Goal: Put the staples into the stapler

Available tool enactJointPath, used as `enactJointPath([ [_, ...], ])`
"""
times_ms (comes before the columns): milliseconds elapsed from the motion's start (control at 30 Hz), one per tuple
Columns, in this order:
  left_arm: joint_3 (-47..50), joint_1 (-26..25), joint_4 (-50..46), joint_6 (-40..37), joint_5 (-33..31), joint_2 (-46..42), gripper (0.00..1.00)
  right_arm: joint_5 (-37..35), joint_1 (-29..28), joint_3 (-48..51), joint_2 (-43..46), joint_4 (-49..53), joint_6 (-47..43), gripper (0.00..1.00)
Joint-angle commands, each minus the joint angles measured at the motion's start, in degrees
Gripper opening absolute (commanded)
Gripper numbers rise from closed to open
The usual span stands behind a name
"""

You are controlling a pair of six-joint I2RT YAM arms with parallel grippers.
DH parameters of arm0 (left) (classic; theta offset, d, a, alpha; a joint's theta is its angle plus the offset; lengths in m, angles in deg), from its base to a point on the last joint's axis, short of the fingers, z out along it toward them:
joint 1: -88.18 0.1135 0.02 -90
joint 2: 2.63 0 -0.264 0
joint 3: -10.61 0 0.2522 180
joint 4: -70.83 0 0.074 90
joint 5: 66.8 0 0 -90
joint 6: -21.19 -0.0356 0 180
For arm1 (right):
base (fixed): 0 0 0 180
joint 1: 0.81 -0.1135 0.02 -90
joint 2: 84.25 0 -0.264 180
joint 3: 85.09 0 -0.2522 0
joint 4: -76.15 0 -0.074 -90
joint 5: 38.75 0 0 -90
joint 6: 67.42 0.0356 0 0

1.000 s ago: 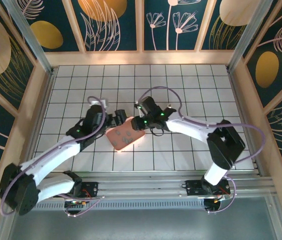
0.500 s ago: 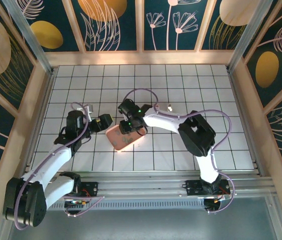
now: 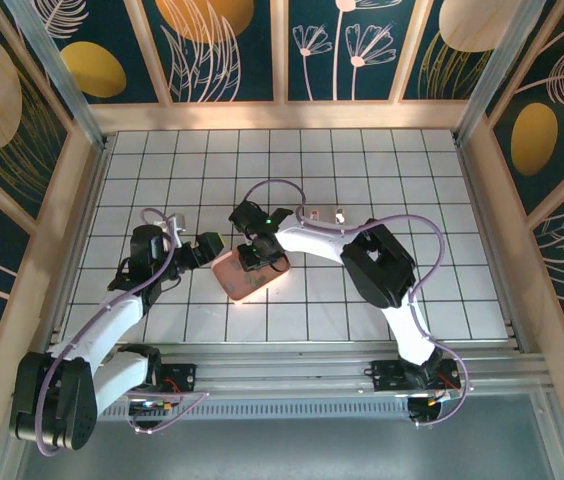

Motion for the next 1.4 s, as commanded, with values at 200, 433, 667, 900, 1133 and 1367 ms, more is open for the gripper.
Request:
enactJointPath([
  [200,0.5,0.6,2.0,0.7,1.3,0.8,0.92,-4.3,-0.7,-3.3,-3.1,4.6,0.5,0.33],
  [433,0.6,0.6,1.2,0.4,0.5,0.9,0.93,-4.4,-1.2,-3.5,-4.5,5.4,0.9,0.29],
  [667,0.7,0.6,0.6,0.1,-0.6,0.9,0.93,-3.8,-1.3,-3.3,-4.6,4.7,1.6,0.20],
  [900,0.5,0.6,0.6,-1.7,-1.1,0.5,0.92,-6.2,-1.1,-1.0,1.0,1.4,3.7,0.18],
  [1133,1.0,0.6,4.9,-4.1,-1.2,-0.4,0.91,-7.7,2.1,9.4,13.2,-8.3,9.4,0.17],
  [1367,1.2,0.6,9.7,-10.6,-0.3,-1.2,0.91,-10.6,6.7,20.7,23.3,-16.2,13.6,0.17],
])
